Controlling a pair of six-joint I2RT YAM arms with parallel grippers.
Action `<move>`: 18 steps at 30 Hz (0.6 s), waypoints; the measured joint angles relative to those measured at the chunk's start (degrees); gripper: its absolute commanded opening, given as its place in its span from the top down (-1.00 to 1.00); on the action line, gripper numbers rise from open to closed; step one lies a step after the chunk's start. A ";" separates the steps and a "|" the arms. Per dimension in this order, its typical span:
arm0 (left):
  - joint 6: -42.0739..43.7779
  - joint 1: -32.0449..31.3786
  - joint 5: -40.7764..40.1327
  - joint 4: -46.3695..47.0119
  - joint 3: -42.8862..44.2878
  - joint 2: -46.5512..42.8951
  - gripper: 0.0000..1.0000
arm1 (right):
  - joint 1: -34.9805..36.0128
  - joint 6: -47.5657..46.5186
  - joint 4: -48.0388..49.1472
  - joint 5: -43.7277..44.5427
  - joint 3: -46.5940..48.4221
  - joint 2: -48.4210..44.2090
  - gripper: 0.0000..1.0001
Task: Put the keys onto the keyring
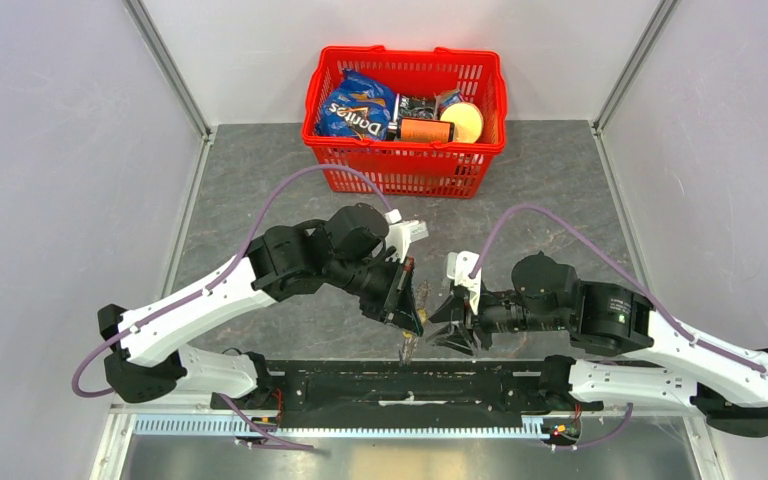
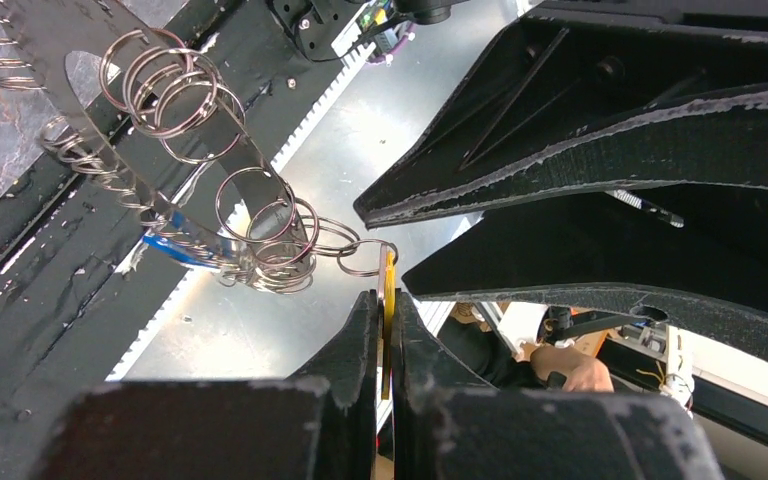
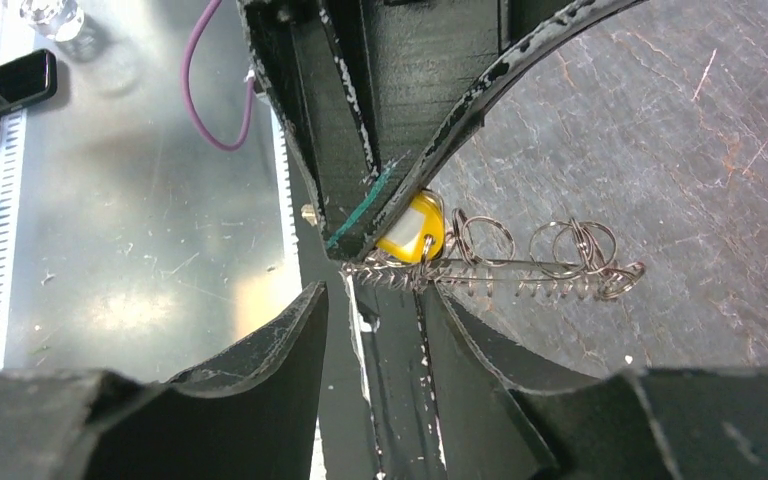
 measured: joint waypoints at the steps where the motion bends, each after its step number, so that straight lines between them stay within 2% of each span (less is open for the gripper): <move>1: -0.11 0.11 0.02 0.11 0.00 0.00 0.95 | 0.00 0.20 0.63 0.31 -0.22 -0.02 0.05; 6: -0.48 0.35 0.09 0.63 0.00 0.00 0.95 | 0.00 1.38 3.58 2.32 -1.90 0.42 0.13; 9: -0.50 0.63 0.02 0.11 -0.02 0.00 0.96 | 0.02 1.86 4.46 3.17 -2.40 1.31 0.36; 15: -0.57 0.98 0.04 0.26 -0.02 0.00 0.95 | 0.22 2.03 5.27 6.10 -2.78 1.53 0.95; 18: -0.61 0.98 0.33 0.57 -0.02 -0.07 0.95 | 0.22 2.01 5.22 8.26 -2.95 0.48 1.00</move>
